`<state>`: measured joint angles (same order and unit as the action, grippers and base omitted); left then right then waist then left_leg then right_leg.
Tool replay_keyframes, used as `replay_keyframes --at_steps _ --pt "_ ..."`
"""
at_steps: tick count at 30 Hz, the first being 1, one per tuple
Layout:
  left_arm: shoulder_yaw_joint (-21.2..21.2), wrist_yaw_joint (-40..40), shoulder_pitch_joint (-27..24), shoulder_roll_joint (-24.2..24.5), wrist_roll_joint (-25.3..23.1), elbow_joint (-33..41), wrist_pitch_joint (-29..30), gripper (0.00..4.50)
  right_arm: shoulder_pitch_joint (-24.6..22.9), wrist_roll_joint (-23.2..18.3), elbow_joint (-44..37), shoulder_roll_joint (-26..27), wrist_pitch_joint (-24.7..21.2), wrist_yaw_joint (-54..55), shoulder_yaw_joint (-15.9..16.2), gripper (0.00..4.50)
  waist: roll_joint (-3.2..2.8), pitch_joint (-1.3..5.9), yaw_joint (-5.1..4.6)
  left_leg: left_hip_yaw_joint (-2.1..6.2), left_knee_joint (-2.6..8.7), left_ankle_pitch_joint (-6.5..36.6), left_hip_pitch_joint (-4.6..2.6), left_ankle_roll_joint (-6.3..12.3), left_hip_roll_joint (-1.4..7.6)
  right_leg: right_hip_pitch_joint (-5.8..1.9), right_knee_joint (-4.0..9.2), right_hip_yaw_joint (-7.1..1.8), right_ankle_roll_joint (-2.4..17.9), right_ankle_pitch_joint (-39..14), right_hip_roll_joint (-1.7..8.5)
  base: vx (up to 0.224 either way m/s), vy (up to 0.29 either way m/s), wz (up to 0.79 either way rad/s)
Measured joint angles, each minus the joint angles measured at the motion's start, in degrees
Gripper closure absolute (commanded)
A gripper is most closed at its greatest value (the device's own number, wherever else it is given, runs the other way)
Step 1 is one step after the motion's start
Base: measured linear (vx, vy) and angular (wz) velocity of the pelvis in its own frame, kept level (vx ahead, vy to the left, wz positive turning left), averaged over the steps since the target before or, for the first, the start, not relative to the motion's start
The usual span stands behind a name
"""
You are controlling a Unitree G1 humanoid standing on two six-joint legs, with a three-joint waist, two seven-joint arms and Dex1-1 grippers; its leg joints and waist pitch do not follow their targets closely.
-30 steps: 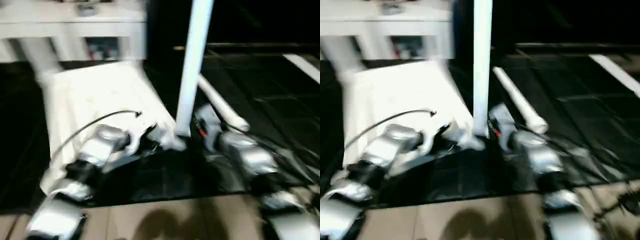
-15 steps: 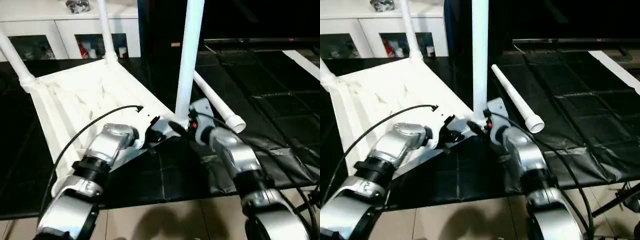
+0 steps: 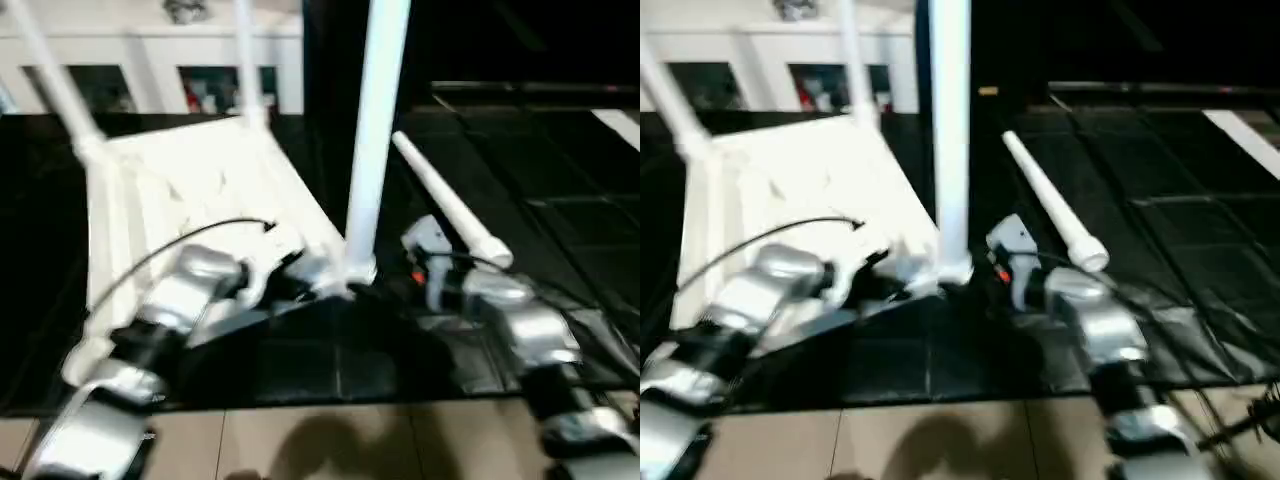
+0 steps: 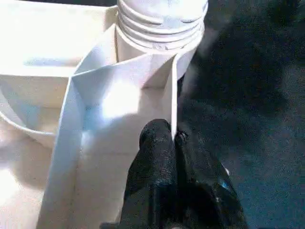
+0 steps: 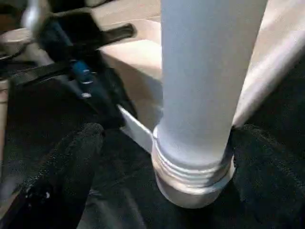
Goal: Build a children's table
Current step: Rotate leg to tighten
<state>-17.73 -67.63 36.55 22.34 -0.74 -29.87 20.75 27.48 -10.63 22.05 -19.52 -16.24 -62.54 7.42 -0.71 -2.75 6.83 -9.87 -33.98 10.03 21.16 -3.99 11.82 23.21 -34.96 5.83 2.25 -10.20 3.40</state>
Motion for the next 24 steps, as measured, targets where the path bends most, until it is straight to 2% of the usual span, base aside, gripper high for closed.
replay_keyframes --at_steps 4,8,13,14,18,19,24 --pt "-2.7 -7.3 -0.4 3.4 0.3 2.0 -2.9 4.5 -0.1 0.1 -0.9 -3.7 0.6 -6.3 2.8 0.05 0.05 -0.02 1.4 -0.01 -0.04 0.2 0.0 -0.24 0.0 -0.11 0.0 -0.03 -0.1 0.0 0.02 0.0 0.0 0.0" --pt "-4.4 -10.1 -0.5 4.2 0.3 2.1 -5.2 4.5 -0.1 0.6 -1.1 -3.9 1.9 -8.8 4.9 0.05 0.06 -0.02 1.79 -0.08 -0.08 0.1 0.01 -0.17 0.01 -0.26 -0.02 -0.13 -0.2 -0.1 0.04 0.0 0.0 0.0" --pt "-5.6 -12.9 -1.1 4.9 0.3 3.4 -6.5 4.5 -0.8 1.9 -1.6 -4.5 3.0 -11.6 8.5 0.05 0.17 -0.05 1.72 -0.1 -0.1 0.1 0.01 -0.16 0.01 -0.31 -0.04 -0.17 -0.2 -0.1 0.05 0.0 0.0 0.0" --pt "-5.9 -13.3 -1.3 5.2 0.3 3.9 -6.8 4.5 -0.8 2.0 -1.5 -4.4 3.3 -11.6 8.8 0.3 0.2 -0.07 1.66 -0.1 -0.1 0.1 0.0 -0.16 0.02 -0.31 -0.05 -0.17 -0.2 -0.1 0.05 0.0 0.0 0.0" --pt "-6.4 -14.6 -1.7 5.5 0.4 4.7 -7.5 4.5 -0.8 2.3 -1.4 -4.2 4.2 -11.7 8.9 0.5 0.37 -0.1 1.62 -0.1 -0.1 0.1 0.0 -0.16 0.02 -0.31 -0.04 -0.17 -0.2 -0.1 0.05 0.0 0.0 0.0" --pt "-6.6 -14.7 -1.8 5.5 0.4 4.8 -7.7 4.5 -0.8 2.3 -1.2 -4.2 4.5 -11.7 8.9 0.75 0.4 -0.09 1.61 -0.1 -0.1 0.1 0.0 -0.16 0.01 -0.32 -0.04 -0.17 -0.2 -0.1 0.05 0.0 0.0 0.0" --pt "-6.9 -14.7 -1.8 5.7 0.4 4.8 -8.3 4.5 -0.8 2.2 -1.0 -4.2 4.6 -12.9 9.3 0.88 0.46 -0.08 1.41 -0.1 -0.1 0.1 -0.01 -0.16 0.02 -0.32 -0.06 -0.17 -0.2 -0.1 0.05 0.0 0.0 0.0"
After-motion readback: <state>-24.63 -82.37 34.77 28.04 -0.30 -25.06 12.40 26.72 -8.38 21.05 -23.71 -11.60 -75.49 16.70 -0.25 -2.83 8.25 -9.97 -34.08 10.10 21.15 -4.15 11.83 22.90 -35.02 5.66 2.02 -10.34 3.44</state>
